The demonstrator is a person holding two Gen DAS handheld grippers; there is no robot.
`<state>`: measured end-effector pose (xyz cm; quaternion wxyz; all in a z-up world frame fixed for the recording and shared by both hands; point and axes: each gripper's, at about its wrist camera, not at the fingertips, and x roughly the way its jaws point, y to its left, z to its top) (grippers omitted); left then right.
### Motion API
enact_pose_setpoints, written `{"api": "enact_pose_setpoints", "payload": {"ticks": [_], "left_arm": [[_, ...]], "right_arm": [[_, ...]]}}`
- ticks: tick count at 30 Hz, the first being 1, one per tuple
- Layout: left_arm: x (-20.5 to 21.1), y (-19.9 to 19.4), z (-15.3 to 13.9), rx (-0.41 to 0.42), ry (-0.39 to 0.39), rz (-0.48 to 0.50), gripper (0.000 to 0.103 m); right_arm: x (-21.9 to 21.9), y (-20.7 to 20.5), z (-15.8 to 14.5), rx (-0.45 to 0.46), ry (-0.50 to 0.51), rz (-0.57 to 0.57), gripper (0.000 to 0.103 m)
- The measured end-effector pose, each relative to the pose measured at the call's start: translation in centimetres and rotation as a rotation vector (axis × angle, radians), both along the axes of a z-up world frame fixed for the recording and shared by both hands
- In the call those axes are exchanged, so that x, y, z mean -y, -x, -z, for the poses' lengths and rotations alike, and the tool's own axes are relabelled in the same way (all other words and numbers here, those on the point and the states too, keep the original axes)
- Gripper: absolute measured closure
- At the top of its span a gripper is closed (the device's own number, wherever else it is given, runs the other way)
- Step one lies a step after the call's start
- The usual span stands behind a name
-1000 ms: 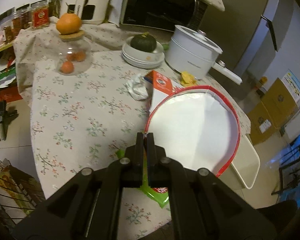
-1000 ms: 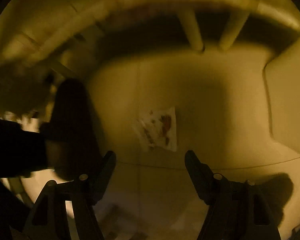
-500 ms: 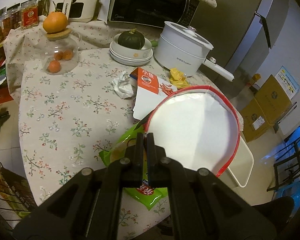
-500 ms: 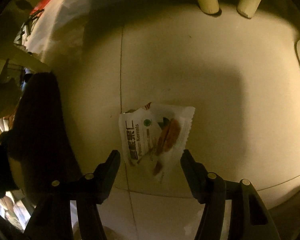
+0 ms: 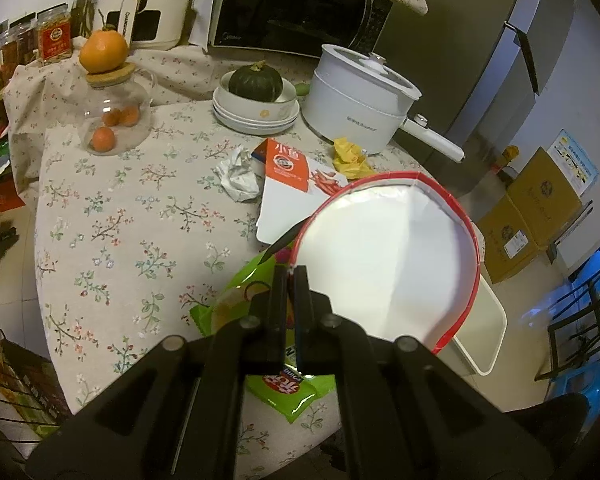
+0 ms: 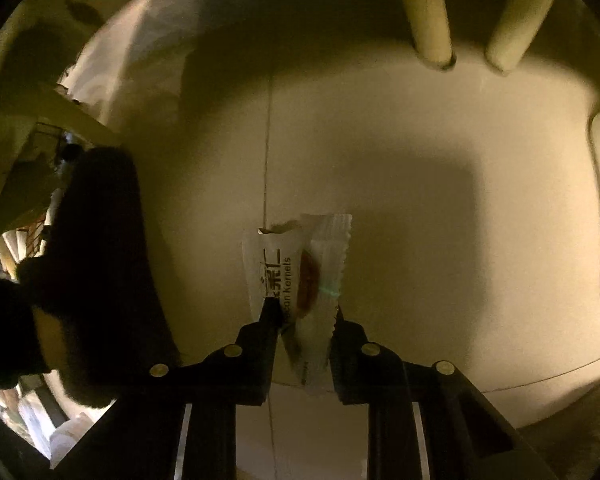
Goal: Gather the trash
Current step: 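Carry the lid and wrapper over the white bin with both tools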
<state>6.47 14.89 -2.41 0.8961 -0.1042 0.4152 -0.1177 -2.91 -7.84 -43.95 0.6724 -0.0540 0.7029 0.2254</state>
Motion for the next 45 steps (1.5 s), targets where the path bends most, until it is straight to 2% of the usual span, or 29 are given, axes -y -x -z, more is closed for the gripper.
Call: {"api": "enact_pose_setpoints", "payload": {"ticks": [8,14,16,22,25,31,33,36,40,45], "left_arm": [[1.1,0.0,-0.4,0.018,-0.016,0.001,0.1],[2.2,0.2,-0.4,0.021,-0.027,0.01,0.1],[2.9,0.2,-0.4,0.023,-0.031,0.019,0.1],[6.9,0.1,-0.9,0.036,-0.053,0.093,0.1],[9.5,-0.1,-0.9,0.036,-0.064,0.135,0.1],[16.4,-0.5,-0.1,0.024,-0.113,0.246,0.1],[18.6,-0.6,0.5,0.014,-0.129,0.278,0.1],[22.2,-0.6,1.6,-0.006,-0.156,0.333,0.1],[26.6,-0.6,3.2,-0.025,-0.203,0.4,0.1],[31.1,-1.2,5.3,-0.069,-0.226,0.441,0.1]], "right_arm": [[0.4,-1.5,-10.4,0.172,0.027,-0.103,0.08],[2.9,-1.4,-19.0,0.318,0.073,-0.171,0.08],[3.2,-2.0,-21.5,0.361,0.075,-0.163,0.08],[9.1,-3.0,-30.3,0.496,0.108,-0.07,0.08],[12.0,-3.9,-33.3,0.528,0.145,-0.005,0.08],[18.8,-5.0,-37.2,0.6,0.17,0.184,0.08],[21.4,-5.2,-37.2,0.612,0.164,0.263,0.08],[24.3,-5.4,-36.4,0.562,0.175,0.363,0.08],[25.8,-4.5,-36.8,0.58,0.169,0.388,0.079],[27.9,-4.0,-36.2,0.55,0.184,0.425,0.08]]}}
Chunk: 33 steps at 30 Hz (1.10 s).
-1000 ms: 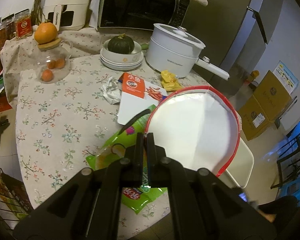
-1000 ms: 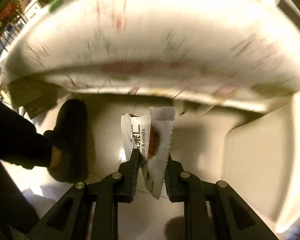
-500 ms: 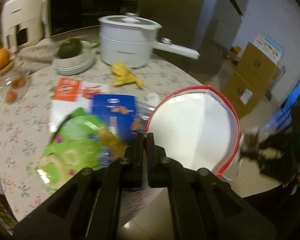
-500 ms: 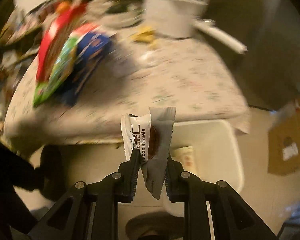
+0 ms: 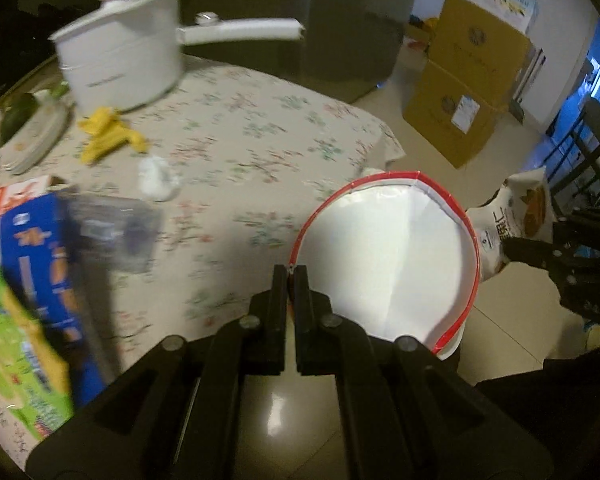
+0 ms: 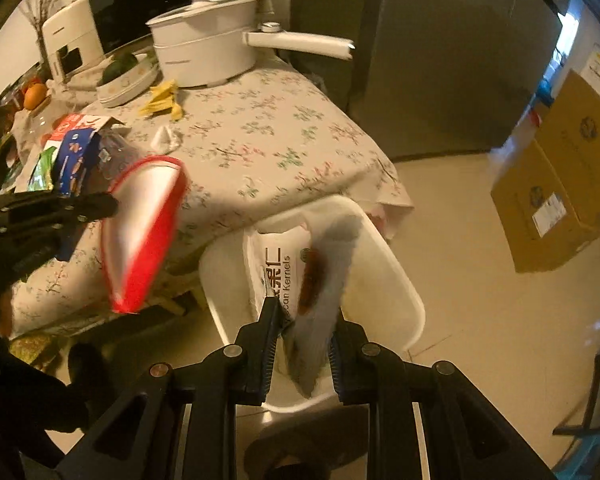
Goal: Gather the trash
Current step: 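Carry the lid and wrapper over the white bin with both tools, then open both tools to drop the lid and wrapper into the bin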
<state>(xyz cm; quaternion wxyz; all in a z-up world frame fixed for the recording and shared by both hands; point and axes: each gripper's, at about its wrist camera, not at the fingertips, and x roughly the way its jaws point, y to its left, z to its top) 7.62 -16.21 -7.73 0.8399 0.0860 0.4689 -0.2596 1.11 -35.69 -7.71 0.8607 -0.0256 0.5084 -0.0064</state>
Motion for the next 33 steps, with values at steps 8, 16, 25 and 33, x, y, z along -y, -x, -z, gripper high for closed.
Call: {"api": "enact_pose_setpoints", "payload": {"ticks": [8,16,25,33], "left_arm": [[4.5,-0.9,3.0,-0.026,-0.039,0.02,0.099],[4.6,-1.1,2.5,-0.024,0.015,0.045,0.053],[0.2,-0.7,-0.5,0.031,0.026,-0.008,0.01],[-4.9,-0.3,-1.7,0.031,0.041,-0.066,0.002]], "right_arm": [[2.6,0.3,0.2,-0.023,-0.015,0.077,0.08],[2.9,-0.2,0.8,-0.049,-0.014,0.092,0.08],[2.2,-1.4,1.6,-0.085,-0.003,0.1,0.08],[2.0,-2.2,2.8,-0.125,0.025,0.129,0.079]]}}
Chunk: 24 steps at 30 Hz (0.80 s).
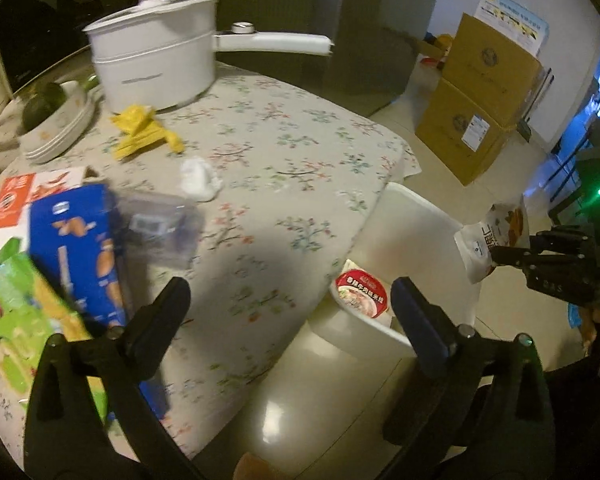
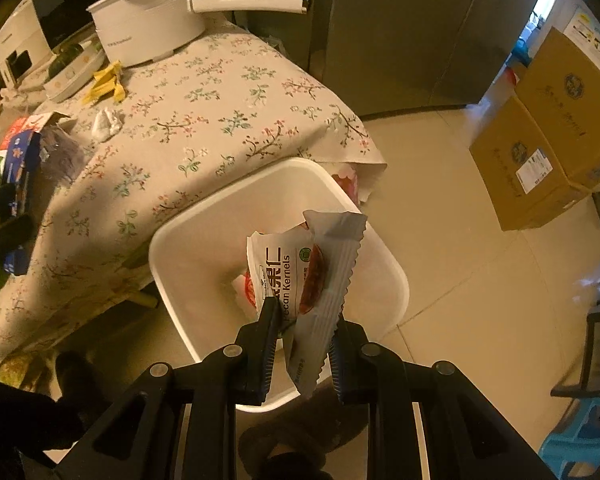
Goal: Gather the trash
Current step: 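Open both tools to drop the lid and wrapper into the bin, then reach the left tool to the green snack bag and grasp it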
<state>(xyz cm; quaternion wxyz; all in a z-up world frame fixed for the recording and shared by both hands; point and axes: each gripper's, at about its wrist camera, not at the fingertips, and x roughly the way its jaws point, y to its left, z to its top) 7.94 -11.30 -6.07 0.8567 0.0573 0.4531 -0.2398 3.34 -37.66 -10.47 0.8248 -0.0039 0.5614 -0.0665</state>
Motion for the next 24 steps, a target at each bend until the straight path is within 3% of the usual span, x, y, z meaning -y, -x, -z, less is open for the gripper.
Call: {"api": "enact_pose_setpoints", "payload": {"ticks": [2,4,10,24], "left_arm": [[-1.2,0.2,-0.4,0.001,0.01,-0.006,0.001],[-2.5,0.4,-0.8,0.01,0.016,-0.018,0.001],[-6.2,0.5,-1.8,0.028,0.022,-0.065,0.001],[-17.0,0.2,-1.6,0.026,0.015,-0.255,0.0]], "right_arm": [[0.1,-0.3,0.2,-0.007,-0.01,0.014,0.07],[0.2,-0.4,0.1,-0.001,-0.003,0.039,0.041],[-0.6,-0.8,-0.8,0.025,-0.038,0.058,0.034],[-9.2,-3.4,-1.9,0.064,-0.048,-0.09,0.03]]}}
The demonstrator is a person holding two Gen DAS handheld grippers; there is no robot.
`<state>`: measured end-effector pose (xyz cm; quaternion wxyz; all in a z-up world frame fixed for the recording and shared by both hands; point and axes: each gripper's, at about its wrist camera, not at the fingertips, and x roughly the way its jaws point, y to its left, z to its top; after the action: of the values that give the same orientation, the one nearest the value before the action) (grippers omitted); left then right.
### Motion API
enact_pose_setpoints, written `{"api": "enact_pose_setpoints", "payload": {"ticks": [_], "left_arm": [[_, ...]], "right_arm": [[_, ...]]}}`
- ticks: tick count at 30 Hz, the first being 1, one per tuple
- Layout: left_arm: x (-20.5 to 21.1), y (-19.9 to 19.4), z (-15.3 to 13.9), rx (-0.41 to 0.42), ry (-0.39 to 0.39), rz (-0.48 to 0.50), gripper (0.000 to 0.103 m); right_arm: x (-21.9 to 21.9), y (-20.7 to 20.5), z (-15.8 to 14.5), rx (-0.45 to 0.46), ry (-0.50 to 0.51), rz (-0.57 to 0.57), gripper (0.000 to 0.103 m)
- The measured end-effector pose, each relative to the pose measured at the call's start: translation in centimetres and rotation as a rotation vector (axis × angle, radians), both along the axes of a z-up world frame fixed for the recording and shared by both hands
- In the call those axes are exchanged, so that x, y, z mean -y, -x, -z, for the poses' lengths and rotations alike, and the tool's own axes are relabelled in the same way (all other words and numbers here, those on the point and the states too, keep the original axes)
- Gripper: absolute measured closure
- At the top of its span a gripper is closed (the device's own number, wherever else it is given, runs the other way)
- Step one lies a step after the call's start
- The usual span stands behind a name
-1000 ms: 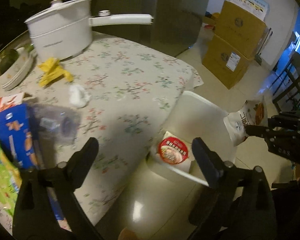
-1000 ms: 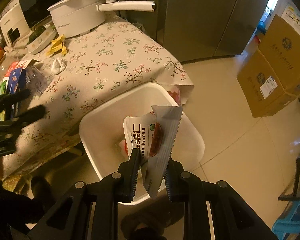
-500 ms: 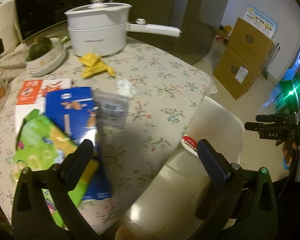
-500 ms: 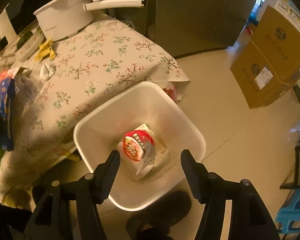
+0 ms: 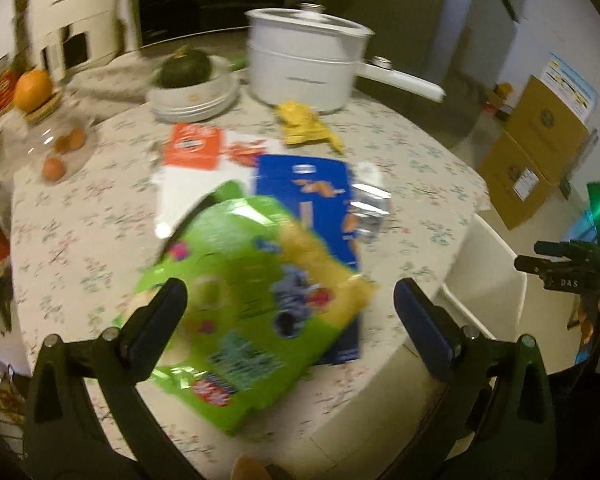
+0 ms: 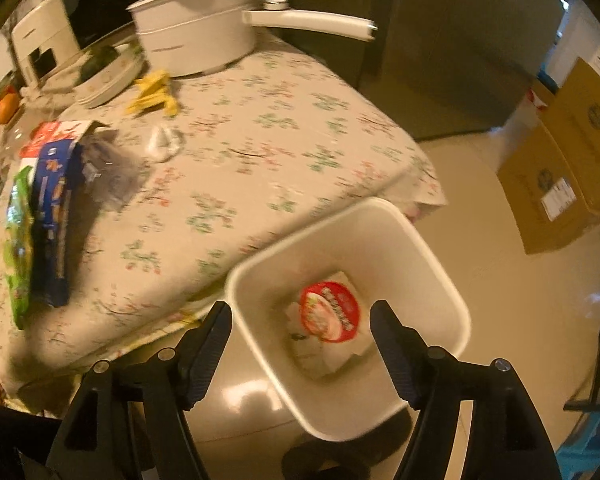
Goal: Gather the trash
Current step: 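Reach the left tool to the green snack bag and grasp it, then hold the green bag in the left tool while the right tool grasps the blue almond box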
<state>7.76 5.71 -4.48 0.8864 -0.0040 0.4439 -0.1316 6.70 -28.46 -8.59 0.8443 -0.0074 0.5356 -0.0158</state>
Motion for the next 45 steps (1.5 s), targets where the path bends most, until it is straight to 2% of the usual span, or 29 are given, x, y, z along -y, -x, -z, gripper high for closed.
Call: {"api": "enact_pose_setpoints", "payload": {"ticks": [11,13,19,24,27,30,33,35,36,38,41,45], "left_arm": [[-7.2,-0.9,2.2,-0.1,0.076,-0.109,0.0],[-8.1,-1.3,2.7,-0.114,0.094,-0.094,0.0],[-9.2,-3.2,4.7,-0.127,0.083,-0.029,0.0],[-11.1,-4.7,7.1,-0.216,0.21,-0.045,0.002],[-11.6,-4.8,8.0,-0.254,0.25,-0.062,0.011],[-11.5,-4.5,8.6,-0.288,0.252,-0.058,0.022],[-11.3,-4.2,9.0,-0.308,0.244,-0.046,0.041],[-11.3,-3.8,9.1,-0.325,0.255,-0.044,0.063],[-11.5,-3.7,9.2,-0.332,0.263,-0.044,0.065],[-11.5,-3.3,9.1,-0.337,0.27,-0.041,0.079],[-11.1,-2.9,8.4,-0.317,0.256,-0.031,0.085],[-10.5,-2.0,6.1,-0.229,0.202,-0.038,0.087]], "right_arm": [[-7.4,-1.3,0.0,0.009,-0.031,-0.117,0.029],[-8.6,-1.4,0.0,0.012,-0.036,-0.136,0.029],[-11.7,-1.6,0.2,0.017,-0.04,-0.2,0.029],[-13.0,-1.9,0.8,0.002,-0.037,-0.22,0.029],[-13.3,-2.0,1.0,-0.002,-0.038,-0.225,0.029],[-13.6,-2.1,1.1,-0.006,-0.039,-0.227,0.029],[-13.8,-2.1,1.1,-0.008,-0.04,-0.229,0.029],[-13.9,-2.1,1.2,-0.008,-0.039,-0.232,0.029],[-13.9,-2.1,1.2,-0.008,-0.038,-0.232,0.029],[-13.9,-2.0,1.2,-0.009,-0.037,-0.23,0.029],[-13.8,-2.0,1.2,-0.009,-0.036,-0.223,0.029],[-13.7,-2.0,1.2,-0.008,-0.047,-0.211,0.029]]}}
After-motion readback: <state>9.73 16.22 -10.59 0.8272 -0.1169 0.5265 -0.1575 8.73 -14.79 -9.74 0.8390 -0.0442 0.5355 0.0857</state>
